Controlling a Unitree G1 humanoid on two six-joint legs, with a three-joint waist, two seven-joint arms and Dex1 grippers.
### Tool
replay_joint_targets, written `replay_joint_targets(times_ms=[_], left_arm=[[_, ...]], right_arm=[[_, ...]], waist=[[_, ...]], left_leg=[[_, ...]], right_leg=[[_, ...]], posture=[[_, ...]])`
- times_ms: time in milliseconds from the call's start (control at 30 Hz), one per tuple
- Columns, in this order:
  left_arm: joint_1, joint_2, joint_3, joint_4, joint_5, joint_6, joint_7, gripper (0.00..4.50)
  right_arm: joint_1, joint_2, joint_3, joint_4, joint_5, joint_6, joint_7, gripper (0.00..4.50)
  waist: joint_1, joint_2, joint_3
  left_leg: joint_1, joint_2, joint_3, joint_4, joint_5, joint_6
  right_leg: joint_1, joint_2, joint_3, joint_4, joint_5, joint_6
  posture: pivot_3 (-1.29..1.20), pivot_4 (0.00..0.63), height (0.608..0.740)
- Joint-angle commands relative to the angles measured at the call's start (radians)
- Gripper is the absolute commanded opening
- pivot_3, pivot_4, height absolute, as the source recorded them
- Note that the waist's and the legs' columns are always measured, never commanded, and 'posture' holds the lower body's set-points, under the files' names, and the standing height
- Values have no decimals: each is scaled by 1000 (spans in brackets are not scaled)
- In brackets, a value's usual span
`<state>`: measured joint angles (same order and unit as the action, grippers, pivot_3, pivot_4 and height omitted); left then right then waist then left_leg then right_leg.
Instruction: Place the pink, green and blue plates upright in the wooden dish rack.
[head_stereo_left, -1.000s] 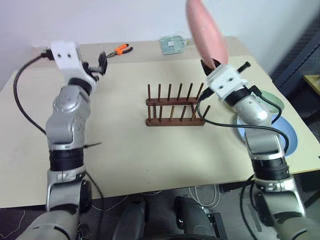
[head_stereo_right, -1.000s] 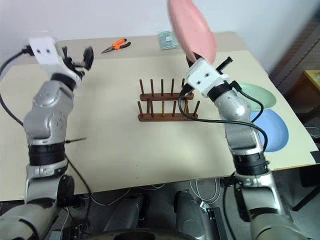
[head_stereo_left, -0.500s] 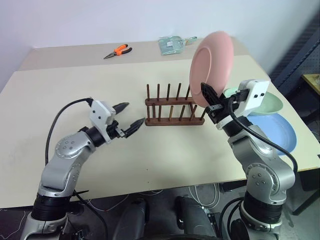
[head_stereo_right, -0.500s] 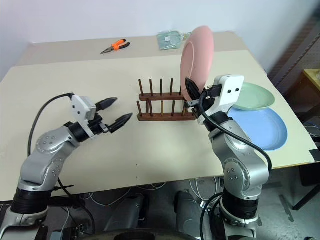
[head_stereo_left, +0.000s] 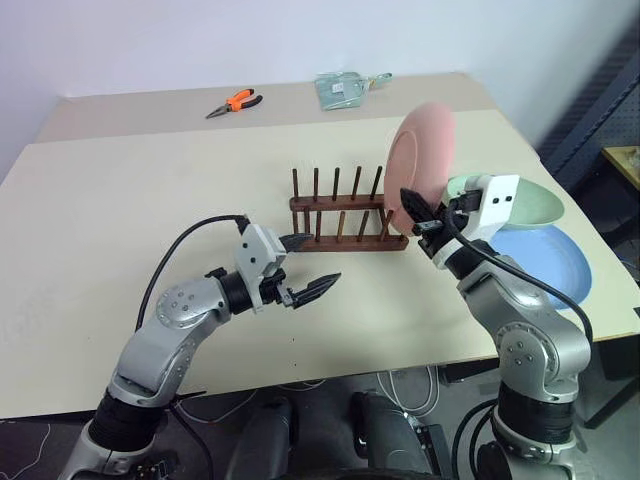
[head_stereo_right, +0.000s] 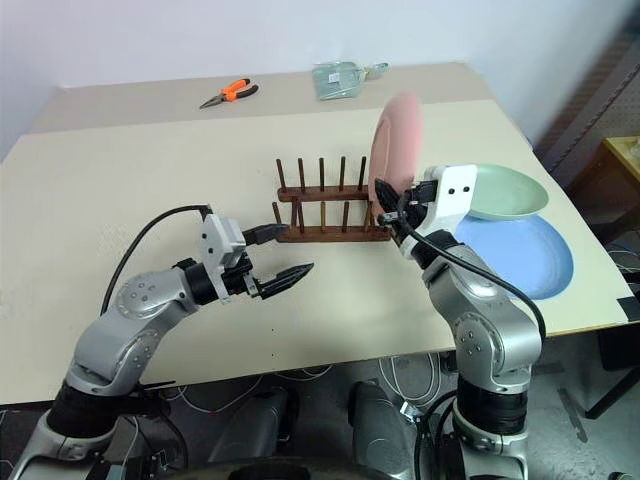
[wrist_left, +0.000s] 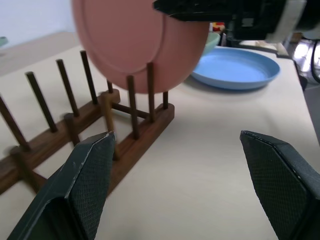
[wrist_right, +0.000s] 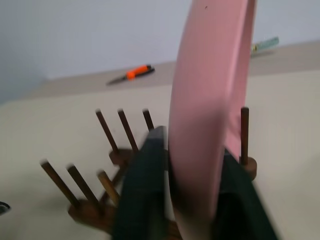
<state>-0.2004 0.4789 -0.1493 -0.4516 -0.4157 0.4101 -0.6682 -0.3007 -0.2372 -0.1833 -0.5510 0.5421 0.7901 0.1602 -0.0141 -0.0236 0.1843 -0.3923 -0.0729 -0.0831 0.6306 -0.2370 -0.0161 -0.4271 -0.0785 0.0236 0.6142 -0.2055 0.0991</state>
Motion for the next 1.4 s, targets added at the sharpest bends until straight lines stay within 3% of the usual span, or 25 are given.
replay_joint_targets(times_ms=[33, 133, 333, 467, 533, 600, 733, 1067, 1167, 1333, 1400], left_arm=[[-12, -2, 1, -6, 18, -23, -5, 4128], [-11, -3, 4, 5, 29, -30, -12, 4128], [-9, -8, 8, 24, 40, -42, -23, 4128], [-17, -8, 13, 50, 48, -56, -36, 4128], [-26, -6, 17, 67, 51, -64, -42, 4128], [-36, -6, 20, 86, 57, -74, -49, 4128], [-52, -10, 13, 109, 73, -91, -61, 4128], [-53, -35, -3, 114, 100, -113, -58, 4128], [-36, -35, 3, 99, 104, -112, -51, 4128], [-6, -28, 15, 80, 107, -109, -37, 4128], [-1, -28, 12, 80, 109, -112, -36, 4128]], right_arm=[[-33, -47, 19, -10, -33, -39, 23, 2875], [-41, -115, 50, -3, -105, -102, 55, 4337], [-29, -272, -14, -19, -96, -208, 225, 4337], [38, -422, -180, -15, 58, -178, 421, 4337], [123, -520, -240, 15, 56, -183, 522, 4337], [189, -617, -232, 104, -72, -253, 552, 4337], [201, -772, -61, 373, -437, -487, 458, 4337], [-83, -771, 249, 922, -868, -919, 249, 4337], [-133, -758, 277, 998, -898, -982, 231, 3523], [-130, -763, 261, 981, -892, -1021, 242, 897], [-117, -768, 256, 960, -898, -1031, 239, 51]], waist=[[0, 0, 0], [1, 0, 0], [4, 0, 0], [7, 0, 1], [9, 0, 1], [14, 0, 0], [7, 1, 1], [2, 4, 2], [3, 4, 2], [3, 4, 2], [3, 5, 2]], left_leg=[[0, 0, 0, 0, 0, 0], [0, 0, 0, 0, 0, 0], [0, 0, 0, 0, 0, 1], [-1, 0, 0, 1, -1, 1], [-1, 0, 0, 1, -1, 2], [-1, 0, 0, 2, -1, 3], [0, 0, 4, 3, -2, 3], [1, 0, 6, 2, -1, 3], [0, 0, 5, 2, -1, 3], [0, 0, 5, 2, -2, 3], [0, 0, 5, 2, -2, 3]], right_leg=[[0, 0, 0, 0, 0, 0], [0, 0, 0, 0, 0, 0], [1, 0, -1, -1, -1, 1], [2, -1, -1, -2, -1, 2], [2, -1, -1, -2, -1, 2], [3, -1, -1, -3, -2, 2], [3, -3, 0, -3, -2, 1], [2, -3, 1, -3, -2, 1], [2, -3, 0, -3, -2, 1], [2, -3, 1, -3, -2, 2], [2, -3, 1, -3, -1, 2]], posture=[[0, 150, 739], [0, 150, 739], [0, 150, 739], [0, 150, 739], [0, 150, 739], [0, 150, 739], [0, 150, 739], [0, 150, 739], [0, 150, 739], [0, 150, 739], [0, 150, 739]])
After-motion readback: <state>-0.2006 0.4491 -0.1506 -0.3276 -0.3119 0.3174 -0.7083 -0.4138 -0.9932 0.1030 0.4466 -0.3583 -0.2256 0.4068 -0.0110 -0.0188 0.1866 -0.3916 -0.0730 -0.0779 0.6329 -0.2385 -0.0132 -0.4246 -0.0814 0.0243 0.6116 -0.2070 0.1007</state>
